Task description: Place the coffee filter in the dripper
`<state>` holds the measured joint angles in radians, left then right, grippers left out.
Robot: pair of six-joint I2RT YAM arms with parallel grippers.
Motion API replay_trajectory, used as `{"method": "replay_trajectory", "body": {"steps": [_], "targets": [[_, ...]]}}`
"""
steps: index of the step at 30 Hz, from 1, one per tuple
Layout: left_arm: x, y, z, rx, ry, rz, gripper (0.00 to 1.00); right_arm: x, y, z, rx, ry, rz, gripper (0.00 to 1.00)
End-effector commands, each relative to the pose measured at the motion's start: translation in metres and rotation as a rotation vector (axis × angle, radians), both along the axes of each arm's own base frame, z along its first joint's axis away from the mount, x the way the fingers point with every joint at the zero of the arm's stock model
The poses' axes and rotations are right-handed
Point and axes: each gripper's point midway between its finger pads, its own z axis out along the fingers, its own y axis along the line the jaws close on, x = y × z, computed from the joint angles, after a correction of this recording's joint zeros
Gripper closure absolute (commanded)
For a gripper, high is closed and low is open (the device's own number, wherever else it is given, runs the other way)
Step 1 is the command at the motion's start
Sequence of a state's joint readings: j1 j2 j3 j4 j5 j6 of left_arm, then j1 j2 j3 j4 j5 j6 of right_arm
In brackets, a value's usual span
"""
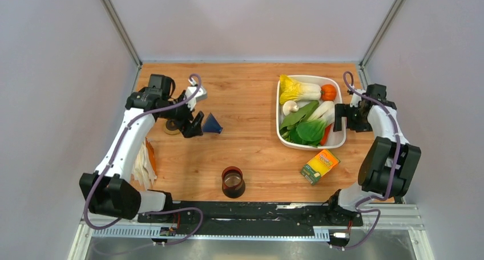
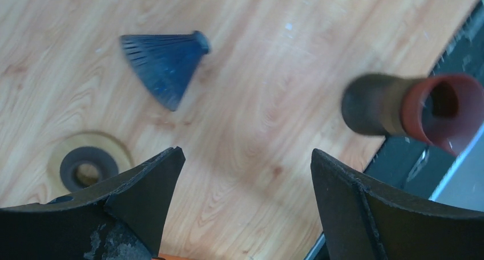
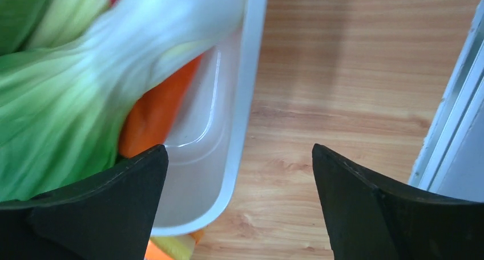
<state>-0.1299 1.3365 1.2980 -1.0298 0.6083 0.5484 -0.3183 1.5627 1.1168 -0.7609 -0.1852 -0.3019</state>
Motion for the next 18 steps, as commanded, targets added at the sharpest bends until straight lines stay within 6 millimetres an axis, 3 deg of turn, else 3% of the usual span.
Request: {"method": "replay_trajectory", "body": {"steps": [1, 4, 8, 10, 14, 18], "targets": [[-0.056, -0.022, 0.001, 0.029, -0.085, -0.341, 0.07, 0.014, 0.02, 0.08, 0.021, -0.215, 0.212, 0.0], [-0.058, -0.025, 0.003, 0.005, -0.12, -0.289, 0.07, 0.008, 0.064, 0.117, 0.084, -0.354, 0.48, 0.0], [-0.042, -0.026, 0.027, -0.094, -0.157, -0.163, 0.06, -0.019, 0.149, 0.142, 0.121, -0.489, 0.86, 0.0], [-0.032, -0.023, 0.039, -0.158, -0.139, -0.084, 0.06, -0.045, 0.203, 0.143, 0.162, -0.545, 1.107, 0.0], [-0.011, -0.006, 0.057, -0.251, -0.113, 0.082, 0.06, -0.095, 0.287, 0.128, 0.281, -0.637, 1.483, 0.0], [-0.001, 0.011, 0.069, -0.277, -0.137, 0.185, 0.06, -0.13, 0.344, 0.108, 0.389, -0.688, 1.785, 0.0]]}}
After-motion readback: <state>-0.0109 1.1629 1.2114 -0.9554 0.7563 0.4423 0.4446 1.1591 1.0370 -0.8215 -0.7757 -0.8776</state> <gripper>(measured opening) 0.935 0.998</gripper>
